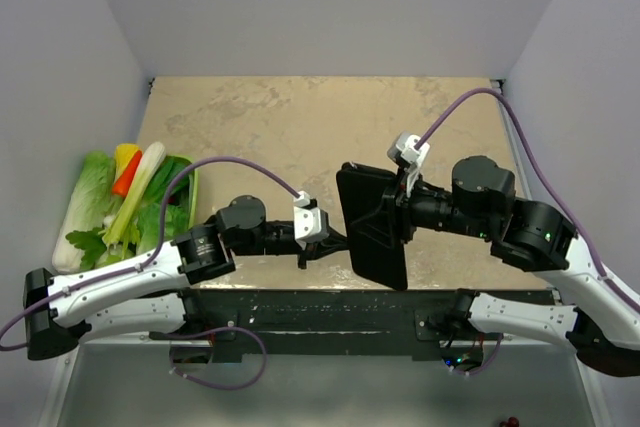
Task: Sort the hair-cutting tools
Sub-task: Zip the hairdressing tool bag at the center of the board.
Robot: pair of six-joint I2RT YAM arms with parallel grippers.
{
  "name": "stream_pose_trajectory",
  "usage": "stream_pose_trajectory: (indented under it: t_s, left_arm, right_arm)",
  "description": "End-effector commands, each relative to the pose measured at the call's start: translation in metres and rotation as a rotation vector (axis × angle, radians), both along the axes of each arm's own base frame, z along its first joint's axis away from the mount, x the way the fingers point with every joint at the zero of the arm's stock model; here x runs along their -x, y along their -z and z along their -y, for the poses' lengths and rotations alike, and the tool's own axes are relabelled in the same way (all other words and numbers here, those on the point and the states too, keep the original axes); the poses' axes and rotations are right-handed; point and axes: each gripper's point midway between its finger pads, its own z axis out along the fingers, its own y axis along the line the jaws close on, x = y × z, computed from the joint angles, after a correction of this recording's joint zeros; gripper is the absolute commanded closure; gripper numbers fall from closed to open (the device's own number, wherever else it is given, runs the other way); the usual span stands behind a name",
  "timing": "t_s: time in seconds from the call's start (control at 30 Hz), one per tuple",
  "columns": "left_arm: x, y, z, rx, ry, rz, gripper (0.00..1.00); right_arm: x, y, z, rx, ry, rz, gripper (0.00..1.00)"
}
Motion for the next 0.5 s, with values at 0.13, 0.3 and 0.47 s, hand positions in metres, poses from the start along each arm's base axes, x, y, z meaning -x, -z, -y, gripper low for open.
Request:
stream_pose_trajectory:
  t_s: [0.13, 0.3, 0.47]
  left_arm:
    - [-0.001, -0.052, -0.001, 0.037, -0.026, 0.176, 1.00]
    - [-0.005, -0.064, -0.001, 0.021, -0.067, 0.222, 1.00]
    - [-0.009, -0.069, 0.001, 0.000, -0.083, 0.254, 1.00]
  right_arm:
    - [0.048, 0.016, 0.020, 0.017, -0.160, -0.098, 1.00]
    - [0.066, 0.044, 0.029, 0.053, -0.210, -0.151, 1.00]
    - [0.083, 0.081, 0.033, 0.112, -0.289, -0.218, 1.00]
